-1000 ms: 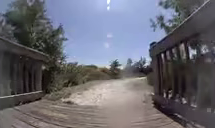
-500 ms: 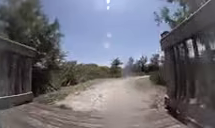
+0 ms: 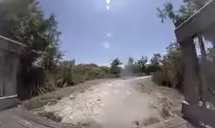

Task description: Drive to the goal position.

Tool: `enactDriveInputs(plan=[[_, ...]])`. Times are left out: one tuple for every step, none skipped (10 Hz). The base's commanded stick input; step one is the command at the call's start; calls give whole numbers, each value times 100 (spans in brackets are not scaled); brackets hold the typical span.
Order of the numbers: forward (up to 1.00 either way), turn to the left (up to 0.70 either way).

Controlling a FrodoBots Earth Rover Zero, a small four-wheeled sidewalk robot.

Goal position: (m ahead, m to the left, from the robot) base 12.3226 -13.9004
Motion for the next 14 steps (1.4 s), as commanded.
enactDriveInputs(plan=[[70,0],[70,0],[70,0],[70,0],[70,0],[70,0],[70,0],[70,0],[70,0],[70,0],[70,0],[70,0],[70,0],[70,0]])
